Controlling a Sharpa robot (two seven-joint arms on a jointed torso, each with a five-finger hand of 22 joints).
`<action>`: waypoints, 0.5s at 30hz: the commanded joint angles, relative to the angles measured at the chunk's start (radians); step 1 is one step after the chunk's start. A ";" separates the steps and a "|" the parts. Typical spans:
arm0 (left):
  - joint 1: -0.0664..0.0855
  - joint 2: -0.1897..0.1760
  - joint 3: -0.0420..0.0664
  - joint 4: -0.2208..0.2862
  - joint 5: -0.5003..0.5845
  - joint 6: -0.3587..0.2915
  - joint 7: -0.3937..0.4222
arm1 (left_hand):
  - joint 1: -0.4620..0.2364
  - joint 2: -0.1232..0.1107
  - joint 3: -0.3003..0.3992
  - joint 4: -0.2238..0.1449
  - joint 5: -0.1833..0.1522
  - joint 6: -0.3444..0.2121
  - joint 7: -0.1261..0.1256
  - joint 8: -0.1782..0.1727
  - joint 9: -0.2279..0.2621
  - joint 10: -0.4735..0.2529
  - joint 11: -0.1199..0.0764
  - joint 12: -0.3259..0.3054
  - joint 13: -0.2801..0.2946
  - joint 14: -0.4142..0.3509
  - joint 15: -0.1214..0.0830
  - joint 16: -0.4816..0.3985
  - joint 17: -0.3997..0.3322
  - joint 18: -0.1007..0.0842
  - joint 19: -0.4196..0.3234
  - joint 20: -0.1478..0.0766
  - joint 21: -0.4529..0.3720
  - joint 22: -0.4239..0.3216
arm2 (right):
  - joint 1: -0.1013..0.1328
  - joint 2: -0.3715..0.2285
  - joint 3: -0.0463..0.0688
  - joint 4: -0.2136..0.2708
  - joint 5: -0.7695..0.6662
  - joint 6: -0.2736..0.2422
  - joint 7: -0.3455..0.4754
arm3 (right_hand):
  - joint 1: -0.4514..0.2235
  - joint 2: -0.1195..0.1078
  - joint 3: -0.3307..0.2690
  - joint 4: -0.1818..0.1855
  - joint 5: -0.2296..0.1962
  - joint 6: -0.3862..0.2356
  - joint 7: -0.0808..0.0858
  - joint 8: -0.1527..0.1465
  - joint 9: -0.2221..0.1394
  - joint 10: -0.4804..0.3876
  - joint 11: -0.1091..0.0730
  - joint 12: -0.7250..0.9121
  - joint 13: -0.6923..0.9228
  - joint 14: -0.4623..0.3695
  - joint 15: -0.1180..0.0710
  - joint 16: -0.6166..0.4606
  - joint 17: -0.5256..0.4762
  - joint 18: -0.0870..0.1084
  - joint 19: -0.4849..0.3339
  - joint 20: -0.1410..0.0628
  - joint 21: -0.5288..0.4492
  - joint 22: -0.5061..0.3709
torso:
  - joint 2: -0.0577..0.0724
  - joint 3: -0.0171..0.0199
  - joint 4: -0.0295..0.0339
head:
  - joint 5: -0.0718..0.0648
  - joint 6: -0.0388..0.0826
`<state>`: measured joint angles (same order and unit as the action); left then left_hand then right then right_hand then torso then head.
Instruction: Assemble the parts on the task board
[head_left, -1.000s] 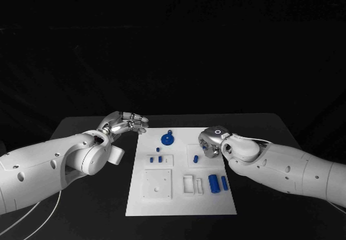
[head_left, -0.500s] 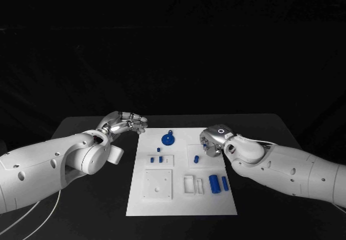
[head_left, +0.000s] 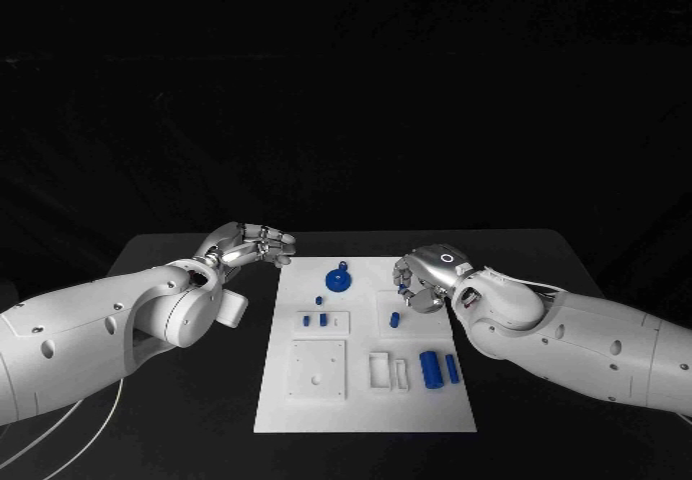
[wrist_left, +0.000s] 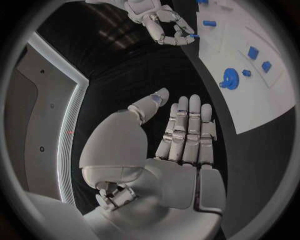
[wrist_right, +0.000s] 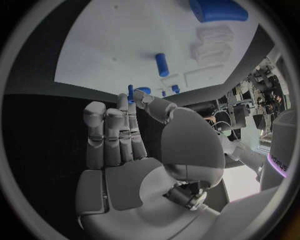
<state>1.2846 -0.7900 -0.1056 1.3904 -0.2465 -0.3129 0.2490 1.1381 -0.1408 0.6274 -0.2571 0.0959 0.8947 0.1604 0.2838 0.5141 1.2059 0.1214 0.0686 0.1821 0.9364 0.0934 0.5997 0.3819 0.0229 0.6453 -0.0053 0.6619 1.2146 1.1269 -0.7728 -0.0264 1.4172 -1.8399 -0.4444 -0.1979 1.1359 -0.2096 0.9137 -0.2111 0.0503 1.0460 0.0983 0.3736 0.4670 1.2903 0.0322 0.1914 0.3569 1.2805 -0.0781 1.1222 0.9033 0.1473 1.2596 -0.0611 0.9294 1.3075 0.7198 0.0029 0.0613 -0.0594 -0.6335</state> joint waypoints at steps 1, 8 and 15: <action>0.002 0.005 0.001 -0.002 0.016 -0.002 0.020 | 0.000 0.006 -0.004 0.001 -0.001 -0.007 -0.002 0.005 -0.001 -0.009 0.000 0.003 -0.001 0.004 0.005 -0.006 0.001 0.020 0.002 0.004 -0.007 0.001 | 0.000 0.004 0.000 0.033 0.065 -0.051 0.049 | 0.007 -0.004 0.006 0.002 0.002 0.007 0.003 0.004 0.001 0.009 0.000 -0.002 0.000 0.005 -0.001 -0.001 -0.001 0.114 0.007 0.000 0.003 0.012 | -0.001 -0.0005 -0.0005 | 0.012 0.002; 0.001 0.016 0.001 -0.015 0.025 -0.010 0.023 | 0.000 0.007 -0.004 0.001 -0.001 -0.007 -0.002 0.005 -0.001 -0.008 0.000 0.003 -0.001 0.005 0.005 -0.007 0.002 0.020 0.002 0.004 -0.007 0.001 | -0.009 0.029 0.000 0.090 0.077 -0.048 0.062 | 0.008 -0.005 0.008 0.003 0.003 0.007 0.003 0.003 0.001 0.009 0.000 -0.003 0.000 0.006 -0.001 -0.001 -0.002 0.114 0.009 -0.002 0.003 0.012 | -0.003 -0.0002 0.0039 | 0.046 -0.003; 0.001 0.028 0.001 -0.025 0.033 -0.020 0.027 | -0.001 0.007 -0.005 0.001 -0.001 -0.007 -0.002 0.006 -0.001 -0.008 0.000 0.003 -0.001 0.005 0.005 -0.009 0.003 0.020 0.002 0.004 -0.007 0.002 | -0.017 0.071 -0.013 0.119 0.007 -0.006 0.043 | 0.008 -0.004 0.009 0.003 0.004 0.006 0.003 0.002 0.001 0.009 0.000 -0.004 0.000 0.007 -0.001 -0.002 -0.003 0.114 0.010 -0.003 0.002 0.011 | -0.005 -0.0035 0.0079 | 0.070 -0.010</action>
<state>1.2847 -0.7655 -0.1058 1.3660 -0.2283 -0.3215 0.2563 1.1381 -0.1409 0.6274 -0.2571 0.0959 0.8947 0.1604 0.2838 0.5140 1.2059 0.1214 0.0686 0.1822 0.9398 0.0967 0.5968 0.3840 0.0229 0.6452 -0.0053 0.6581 1.2146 1.1124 -0.7064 -0.0373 1.5322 -1.7923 -0.4744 -0.1585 1.1319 -0.2136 0.9165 -0.2082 0.0502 1.0459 0.0982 0.3733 0.4674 1.2901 0.0321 0.1913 0.3558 1.2822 -0.0762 1.1221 0.9017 0.1474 1.2635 -0.0644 0.9294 1.3074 0.7156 0.0012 0.0661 0.0048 -0.6410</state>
